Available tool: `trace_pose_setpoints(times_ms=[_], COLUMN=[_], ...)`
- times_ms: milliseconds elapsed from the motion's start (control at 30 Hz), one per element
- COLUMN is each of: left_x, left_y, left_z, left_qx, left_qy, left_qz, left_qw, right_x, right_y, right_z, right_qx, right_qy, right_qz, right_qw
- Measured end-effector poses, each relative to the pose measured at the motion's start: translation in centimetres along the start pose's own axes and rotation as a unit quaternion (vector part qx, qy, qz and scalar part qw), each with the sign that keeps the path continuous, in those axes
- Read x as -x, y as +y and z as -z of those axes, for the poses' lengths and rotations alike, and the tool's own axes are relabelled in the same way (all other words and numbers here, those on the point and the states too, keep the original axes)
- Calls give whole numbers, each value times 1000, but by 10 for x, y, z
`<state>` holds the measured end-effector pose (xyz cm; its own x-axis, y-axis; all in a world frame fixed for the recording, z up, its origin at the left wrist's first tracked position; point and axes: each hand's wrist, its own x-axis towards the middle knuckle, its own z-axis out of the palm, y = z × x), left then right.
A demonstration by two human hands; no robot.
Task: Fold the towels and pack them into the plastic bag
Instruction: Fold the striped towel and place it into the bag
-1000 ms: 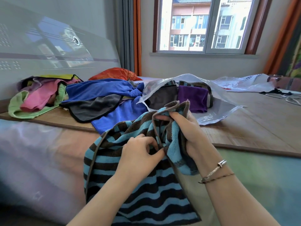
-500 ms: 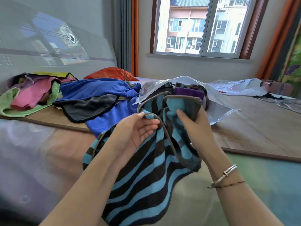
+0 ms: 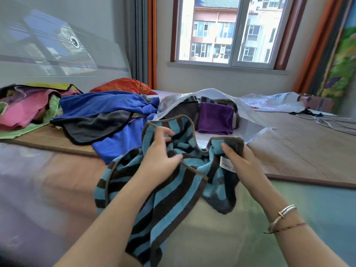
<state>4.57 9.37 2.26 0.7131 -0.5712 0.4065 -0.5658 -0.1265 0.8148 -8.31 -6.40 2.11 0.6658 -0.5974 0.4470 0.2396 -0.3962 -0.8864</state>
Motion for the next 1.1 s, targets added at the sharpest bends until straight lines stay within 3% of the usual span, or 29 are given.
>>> trace_pose_setpoints(times_ms=[67, 167, 367, 567, 633, 733, 867, 1100], left_x=[5, 10, 15, 18, 19, 22, 24, 24], left_y=[-3, -9, -2, 1, -2, 7, 27, 33], left_z=[-9, -16, -19, -14, -14, -9, -3, -1], left_qx=[-110, -208, -285, -274, -280, -194, 23, 154], left_qy=[-87, -127, -86, -85, -46, 36, 36, 30], left_qz=[-83, -78, -94, -113, -159, -203, -144, -100], left_qw=[987, 967, 950, 951, 946, 959, 989, 983], right_x=[1, 0, 3, 9, 11, 13, 16, 21], right_y=[3, 6, 4, -1, -2, -8, -17, -23], right_z=[3, 9, 15, 10, 8, 6, -1, -19], right_qx=[11, 23, 29, 24, 19, -7, -30, -46], right_qy=[6, 30, 40, -16, -31, -34, -51, -144], right_qz=[-8, -19, -40, -44, -36, -16, 24, 61], right_qw=[1000, 999, 998, 999, 999, 999, 998, 987])
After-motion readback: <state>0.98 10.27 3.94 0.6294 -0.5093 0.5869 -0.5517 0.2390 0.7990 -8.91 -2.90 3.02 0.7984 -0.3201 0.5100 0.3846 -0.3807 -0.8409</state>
